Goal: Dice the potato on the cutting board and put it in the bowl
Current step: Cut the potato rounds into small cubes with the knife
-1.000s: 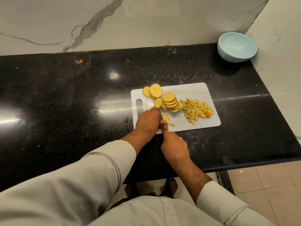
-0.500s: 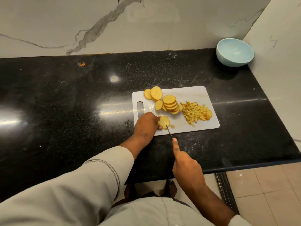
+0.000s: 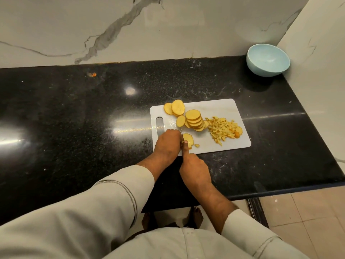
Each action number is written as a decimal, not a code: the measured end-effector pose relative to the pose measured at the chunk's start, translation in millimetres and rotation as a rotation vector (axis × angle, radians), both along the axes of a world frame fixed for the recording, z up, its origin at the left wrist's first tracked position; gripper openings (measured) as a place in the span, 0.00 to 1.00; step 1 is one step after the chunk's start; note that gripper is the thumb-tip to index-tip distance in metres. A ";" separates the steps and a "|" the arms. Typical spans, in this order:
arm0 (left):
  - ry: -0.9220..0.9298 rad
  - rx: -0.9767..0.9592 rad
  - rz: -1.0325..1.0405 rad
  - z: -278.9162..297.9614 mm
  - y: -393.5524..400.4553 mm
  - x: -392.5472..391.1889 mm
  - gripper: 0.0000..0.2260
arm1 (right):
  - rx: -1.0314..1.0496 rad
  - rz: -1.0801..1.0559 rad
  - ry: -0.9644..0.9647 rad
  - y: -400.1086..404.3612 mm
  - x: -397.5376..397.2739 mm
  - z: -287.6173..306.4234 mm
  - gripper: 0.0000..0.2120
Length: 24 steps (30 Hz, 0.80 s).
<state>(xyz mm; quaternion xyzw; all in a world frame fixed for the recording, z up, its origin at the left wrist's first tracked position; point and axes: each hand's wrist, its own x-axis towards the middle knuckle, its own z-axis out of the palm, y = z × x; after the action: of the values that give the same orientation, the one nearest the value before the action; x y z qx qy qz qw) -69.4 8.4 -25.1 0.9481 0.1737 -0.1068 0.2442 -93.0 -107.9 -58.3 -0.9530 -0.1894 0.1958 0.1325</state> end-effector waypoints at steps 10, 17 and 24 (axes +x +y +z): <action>-0.003 0.149 -0.060 -0.2 -5.5 3.0 0.06 | -0.076 0.054 0.050 -21.2 -13.9 3.8 0.37; -0.042 -0.055 0.071 -6.9 1.1 -4.5 0.06 | -0.092 0.060 0.042 -59.7 -42.5 -0.3 0.35; -0.025 -0.162 0.220 -13.7 10.7 -14.6 0.07 | -0.122 0.068 -0.152 -36.8 -29.3 10.3 0.33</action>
<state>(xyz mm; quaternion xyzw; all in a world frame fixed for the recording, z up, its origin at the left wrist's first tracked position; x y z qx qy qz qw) -84.0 19.1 -38.8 0.9017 0.2642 -0.0815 0.3324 -122.3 -144.7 -48.0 -0.9645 -0.2187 0.1383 0.0528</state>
